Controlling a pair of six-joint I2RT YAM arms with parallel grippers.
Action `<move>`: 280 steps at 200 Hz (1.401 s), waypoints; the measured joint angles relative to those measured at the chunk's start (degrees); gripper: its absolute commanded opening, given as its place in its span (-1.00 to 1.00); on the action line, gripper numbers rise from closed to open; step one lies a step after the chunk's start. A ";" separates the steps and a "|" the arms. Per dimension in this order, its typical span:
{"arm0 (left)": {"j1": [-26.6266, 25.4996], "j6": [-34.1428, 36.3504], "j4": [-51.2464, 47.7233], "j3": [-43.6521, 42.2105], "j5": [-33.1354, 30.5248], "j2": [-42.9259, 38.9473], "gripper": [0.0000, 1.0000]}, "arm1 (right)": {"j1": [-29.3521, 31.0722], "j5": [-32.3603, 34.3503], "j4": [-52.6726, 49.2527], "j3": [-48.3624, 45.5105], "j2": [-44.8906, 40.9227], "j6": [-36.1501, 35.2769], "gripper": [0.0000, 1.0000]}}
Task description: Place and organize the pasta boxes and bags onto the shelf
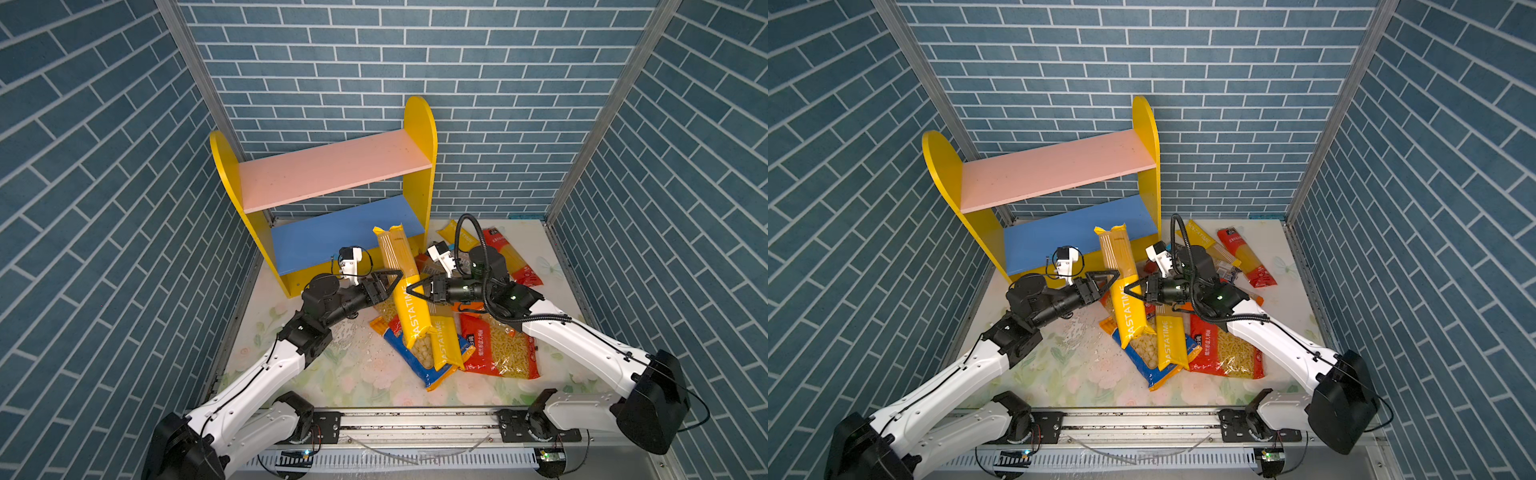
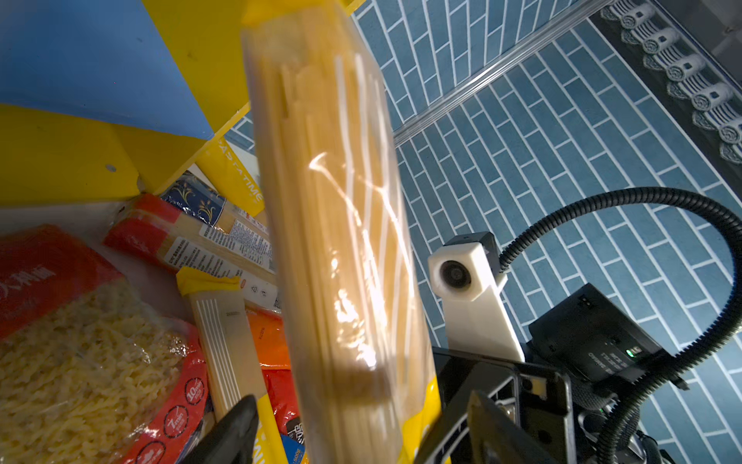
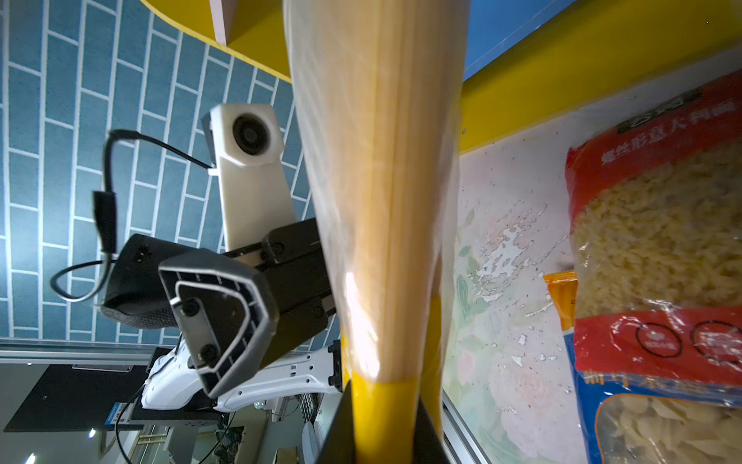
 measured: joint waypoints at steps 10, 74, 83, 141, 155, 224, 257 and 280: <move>0.74 0.09 -0.11 0.26 0.28 0.11 0.44 | 1.01 0.24 -1.09 0.76 0.22 -0.24 -0.96; 1.92 -0.04 -0.09 2.05 1.95 1.81 0.10 | 5.14 1.53 -4.20 2.56 0.81 -2.84 -0.96; 2.12 -0.22 -0.11 2.19 1.97 2.12 -0.10 | 5.25 1.88 -4.15 2.71 0.92 -3.08 -0.96; 3.45 -0.94 -1.11 4.17 3.32 2.36 -0.64 | 5.27 2.56 -2.54 2.78 1.38 -3.17 -0.47; 4.02 -1.68 -0.39 4.20 3.65 2.32 -0.71 | 5.27 2.54 -1.38 2.78 1.70 -2.82 -0.33; 6.97 -7.30 3.13 5.27 5.46 2.32 -0.94 | 2.93 -1.01 9.66 1.01 1.46 1.09 0.54; 10.91 -10.19 4.74 8.87 7.15 2.40 -0.96 | -0.26 -3.43 18.08 -4.11 1.22 5.81 0.58; 13.31 -11.58 7.61 11.67 8.55 3.23 -0.96 | -0.39 -4.66 26.40 -6.69 2.40 11.13 0.55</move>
